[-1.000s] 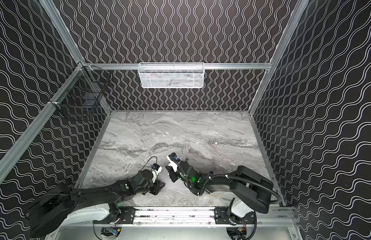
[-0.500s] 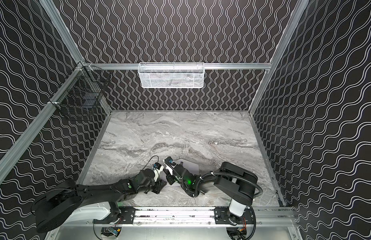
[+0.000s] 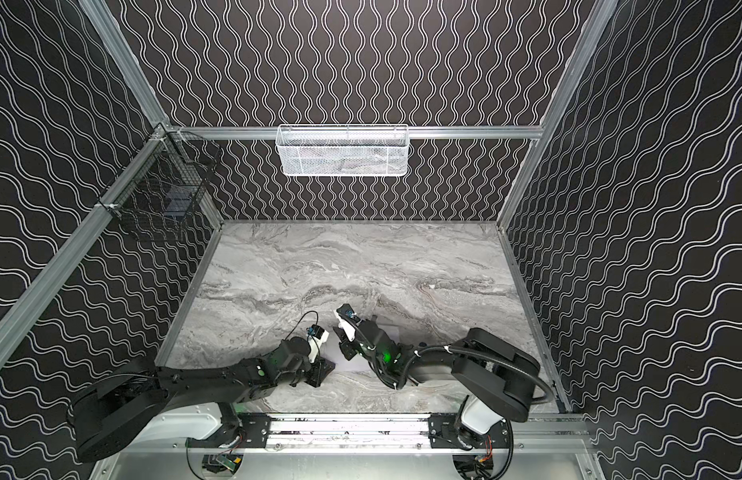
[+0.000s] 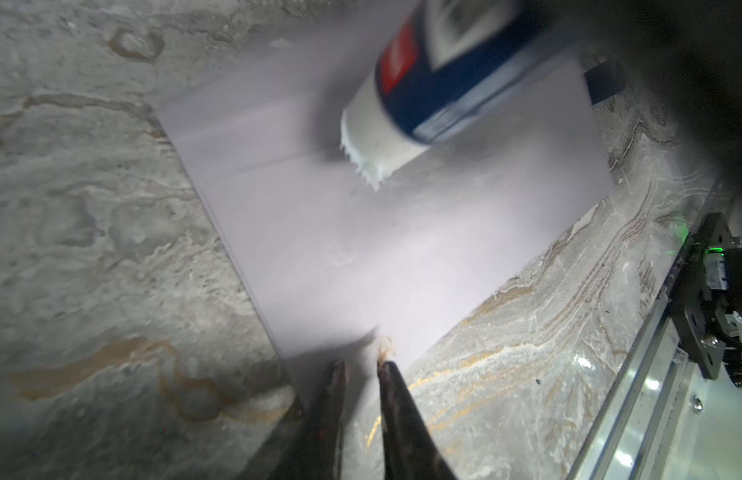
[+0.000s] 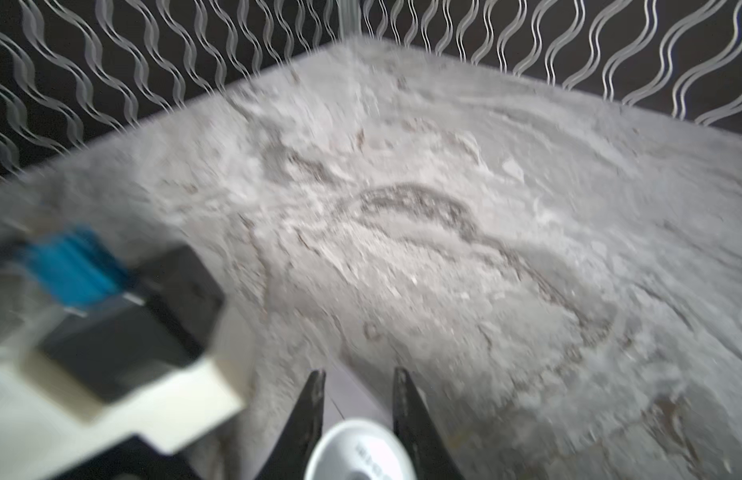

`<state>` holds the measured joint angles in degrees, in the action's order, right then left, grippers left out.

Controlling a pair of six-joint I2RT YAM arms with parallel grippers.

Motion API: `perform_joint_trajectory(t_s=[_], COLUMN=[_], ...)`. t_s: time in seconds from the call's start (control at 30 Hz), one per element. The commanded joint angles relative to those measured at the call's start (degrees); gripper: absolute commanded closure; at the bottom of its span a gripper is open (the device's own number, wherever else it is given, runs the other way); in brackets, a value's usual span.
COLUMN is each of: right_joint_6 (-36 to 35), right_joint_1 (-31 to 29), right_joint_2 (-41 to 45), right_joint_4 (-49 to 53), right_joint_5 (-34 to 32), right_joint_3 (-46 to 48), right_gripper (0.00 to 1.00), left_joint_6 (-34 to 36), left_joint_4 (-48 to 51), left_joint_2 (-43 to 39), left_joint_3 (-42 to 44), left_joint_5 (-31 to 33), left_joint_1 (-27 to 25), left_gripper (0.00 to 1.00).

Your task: Place the letter into the envelope and seal it

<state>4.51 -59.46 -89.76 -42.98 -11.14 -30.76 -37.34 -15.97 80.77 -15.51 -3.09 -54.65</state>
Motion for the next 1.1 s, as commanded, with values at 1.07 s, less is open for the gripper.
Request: perform_joint_trajectory(t_s=[1.07], right_joint_6=[3.41], right_joint_1=[-5.57], right_joint_2=[2.11], right_joint_4=[7.09], right_joint_5=[-5.23], right_joint_3=[0.67], right_gripper=[1.00], left_joint_6=[-0.84], left_joint_4=[4.98], left_joint_2=[0.32], left_joint_3=[0.45], left_joint_5=[-1.21], left_joint_1=[0.03], left_gripper=[0.79])
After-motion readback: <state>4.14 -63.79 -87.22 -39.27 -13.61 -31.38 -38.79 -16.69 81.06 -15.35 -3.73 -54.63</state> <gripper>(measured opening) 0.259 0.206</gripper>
